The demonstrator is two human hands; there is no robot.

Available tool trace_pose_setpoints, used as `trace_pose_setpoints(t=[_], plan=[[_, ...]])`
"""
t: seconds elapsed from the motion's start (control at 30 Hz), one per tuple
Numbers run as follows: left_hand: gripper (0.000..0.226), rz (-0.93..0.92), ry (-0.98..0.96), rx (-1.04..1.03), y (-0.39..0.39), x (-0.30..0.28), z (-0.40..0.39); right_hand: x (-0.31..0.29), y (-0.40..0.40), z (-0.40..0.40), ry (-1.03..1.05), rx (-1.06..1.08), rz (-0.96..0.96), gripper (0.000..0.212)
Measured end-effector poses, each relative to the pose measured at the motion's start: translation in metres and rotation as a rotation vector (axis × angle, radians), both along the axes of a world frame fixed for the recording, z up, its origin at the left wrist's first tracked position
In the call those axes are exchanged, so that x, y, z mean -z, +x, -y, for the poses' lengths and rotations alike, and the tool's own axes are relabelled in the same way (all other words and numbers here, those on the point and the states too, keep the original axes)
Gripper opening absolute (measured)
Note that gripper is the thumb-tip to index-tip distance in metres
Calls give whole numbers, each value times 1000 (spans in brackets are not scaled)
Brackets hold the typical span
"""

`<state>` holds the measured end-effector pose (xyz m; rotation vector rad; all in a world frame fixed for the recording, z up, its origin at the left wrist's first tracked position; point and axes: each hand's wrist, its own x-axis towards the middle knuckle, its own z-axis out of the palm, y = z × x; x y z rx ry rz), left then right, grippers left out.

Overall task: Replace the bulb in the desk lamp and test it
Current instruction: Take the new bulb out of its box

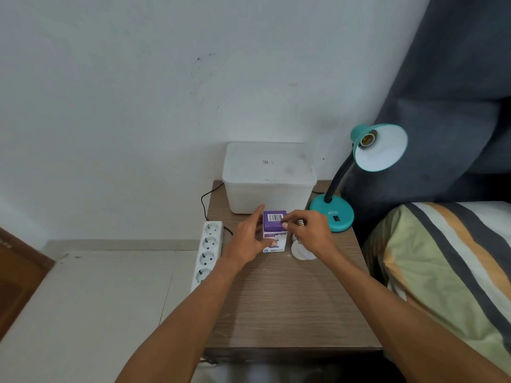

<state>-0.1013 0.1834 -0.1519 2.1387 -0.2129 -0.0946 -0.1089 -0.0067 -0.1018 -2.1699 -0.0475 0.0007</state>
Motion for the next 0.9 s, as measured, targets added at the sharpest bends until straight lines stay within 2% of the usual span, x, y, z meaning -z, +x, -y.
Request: trace_pose_setpoints(t=[0.17,0.5,0.6,0.77,0.9], plan=[[108,20,34,-3,2,-1,0,2,2,-2,25,39,52,17],[106,75,41,18,1,5,1,2,1,3,-308,-88,86,23],[103,79,27,-2,-2,8,1,4,2,2,-186,-68,1,23],[91,56,-59,-58,-5,14,5,7,-2,3,-121,-8,-18,34],[88,90,-123,-138,10,17,4,5,-1,10,15,197,-16,20]])
